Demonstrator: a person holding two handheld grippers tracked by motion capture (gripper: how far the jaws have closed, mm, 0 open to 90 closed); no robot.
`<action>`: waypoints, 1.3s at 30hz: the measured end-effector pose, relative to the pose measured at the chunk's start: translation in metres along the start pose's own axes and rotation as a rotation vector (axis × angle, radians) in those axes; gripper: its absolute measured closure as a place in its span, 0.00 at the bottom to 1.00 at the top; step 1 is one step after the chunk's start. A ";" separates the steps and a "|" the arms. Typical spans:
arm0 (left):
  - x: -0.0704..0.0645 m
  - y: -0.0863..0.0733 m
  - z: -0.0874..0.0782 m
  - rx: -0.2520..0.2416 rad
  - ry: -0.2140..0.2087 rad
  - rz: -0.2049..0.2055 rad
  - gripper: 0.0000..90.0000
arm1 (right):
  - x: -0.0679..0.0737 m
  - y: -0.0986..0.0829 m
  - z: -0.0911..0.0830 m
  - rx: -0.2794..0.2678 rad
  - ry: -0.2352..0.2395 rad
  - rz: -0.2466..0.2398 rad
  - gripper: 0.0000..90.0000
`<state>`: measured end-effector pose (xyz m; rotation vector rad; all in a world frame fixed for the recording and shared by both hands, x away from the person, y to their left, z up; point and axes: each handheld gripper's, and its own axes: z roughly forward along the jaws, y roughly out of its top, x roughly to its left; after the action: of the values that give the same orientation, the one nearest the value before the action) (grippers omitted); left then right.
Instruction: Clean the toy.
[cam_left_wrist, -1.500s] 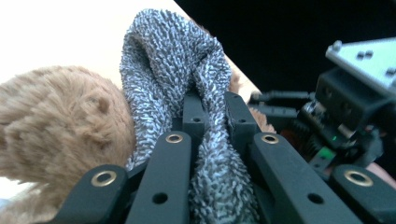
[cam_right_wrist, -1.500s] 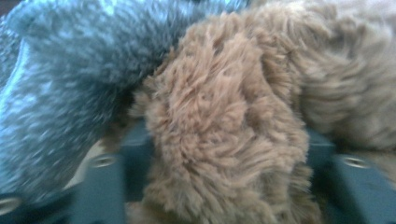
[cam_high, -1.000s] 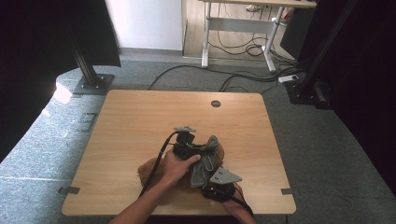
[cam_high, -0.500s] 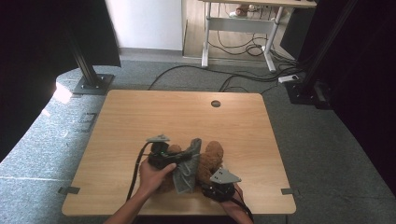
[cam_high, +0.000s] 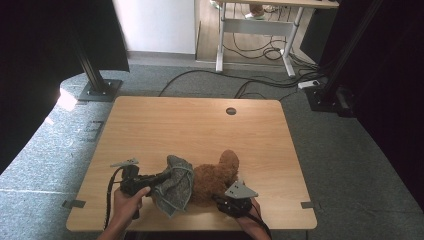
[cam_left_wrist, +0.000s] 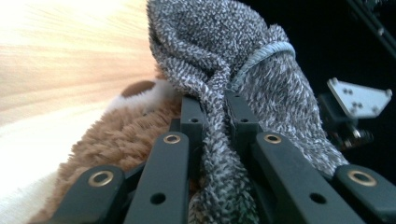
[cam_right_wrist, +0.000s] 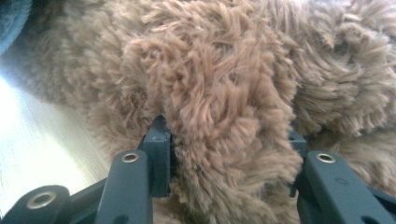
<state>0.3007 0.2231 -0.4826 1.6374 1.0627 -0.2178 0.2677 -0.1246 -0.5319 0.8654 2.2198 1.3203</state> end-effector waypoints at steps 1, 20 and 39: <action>-0.001 -0.001 0.000 0.004 -0.005 0.003 0.89 | 0.000 -0.001 0.000 0.000 -0.003 -0.002 0.59; 0.014 -0.005 0.046 -0.150 0.039 0.014 0.89 | -0.007 0.007 0.024 0.013 -0.149 0.005 0.65; 0.034 0.058 0.070 -0.103 0.166 0.062 0.88 | -0.044 0.026 0.058 -0.014 -0.268 0.084 0.67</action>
<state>0.3887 0.1821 -0.4896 1.6131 1.1271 0.0141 0.3437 -0.1097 -0.5347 1.0726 1.9850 1.1772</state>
